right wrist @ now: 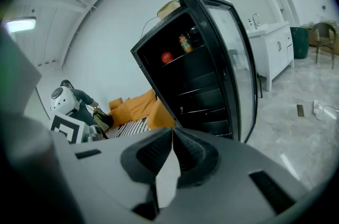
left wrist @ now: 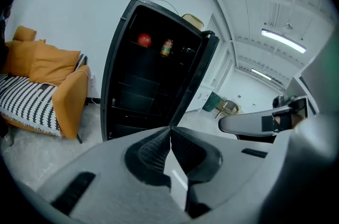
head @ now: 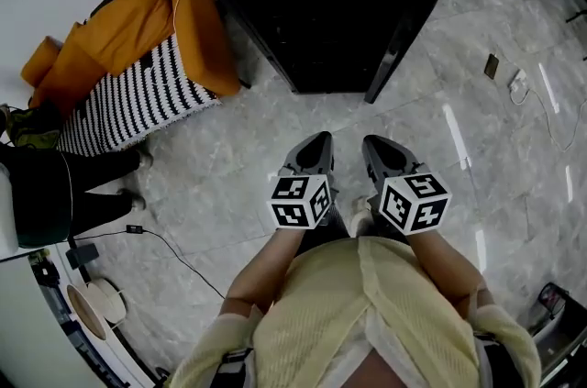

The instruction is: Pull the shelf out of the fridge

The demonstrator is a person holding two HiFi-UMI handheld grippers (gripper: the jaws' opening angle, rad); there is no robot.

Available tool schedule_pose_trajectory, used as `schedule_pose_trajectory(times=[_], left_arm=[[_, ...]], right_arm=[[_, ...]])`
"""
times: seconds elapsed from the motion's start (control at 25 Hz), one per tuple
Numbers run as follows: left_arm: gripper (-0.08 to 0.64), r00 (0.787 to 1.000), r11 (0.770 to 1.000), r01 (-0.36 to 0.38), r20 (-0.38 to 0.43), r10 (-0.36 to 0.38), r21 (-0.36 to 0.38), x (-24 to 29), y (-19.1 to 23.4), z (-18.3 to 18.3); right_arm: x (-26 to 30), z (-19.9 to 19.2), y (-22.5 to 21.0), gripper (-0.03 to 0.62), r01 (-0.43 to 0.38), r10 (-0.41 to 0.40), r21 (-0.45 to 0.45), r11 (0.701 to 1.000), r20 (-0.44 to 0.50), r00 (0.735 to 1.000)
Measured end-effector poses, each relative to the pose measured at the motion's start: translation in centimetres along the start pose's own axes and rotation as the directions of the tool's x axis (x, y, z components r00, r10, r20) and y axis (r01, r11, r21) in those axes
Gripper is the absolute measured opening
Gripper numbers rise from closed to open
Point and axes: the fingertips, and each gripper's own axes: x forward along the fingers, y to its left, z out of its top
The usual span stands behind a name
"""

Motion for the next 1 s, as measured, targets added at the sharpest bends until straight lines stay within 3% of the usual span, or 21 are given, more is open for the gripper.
schedule_pose_trajectory(times=[0.52,1.0], left_arm=[[0.023,0.999,1.0,0.018,-0.039,-0.017,0.02,3.8,4.0,1.0],[0.023,0.996,0.999,0.022,-0.081,-0.025,-0.033,7.2,7.2,-0.7]], right_arm=[[5.2,-0.9,-3.2,0.029,0.087,-0.086,0.008,0.996,-0.021,0.996],[10.1,-0.8,-5.4,0.029,0.131,-0.131,0.017,0.991,0.023,0.991]])
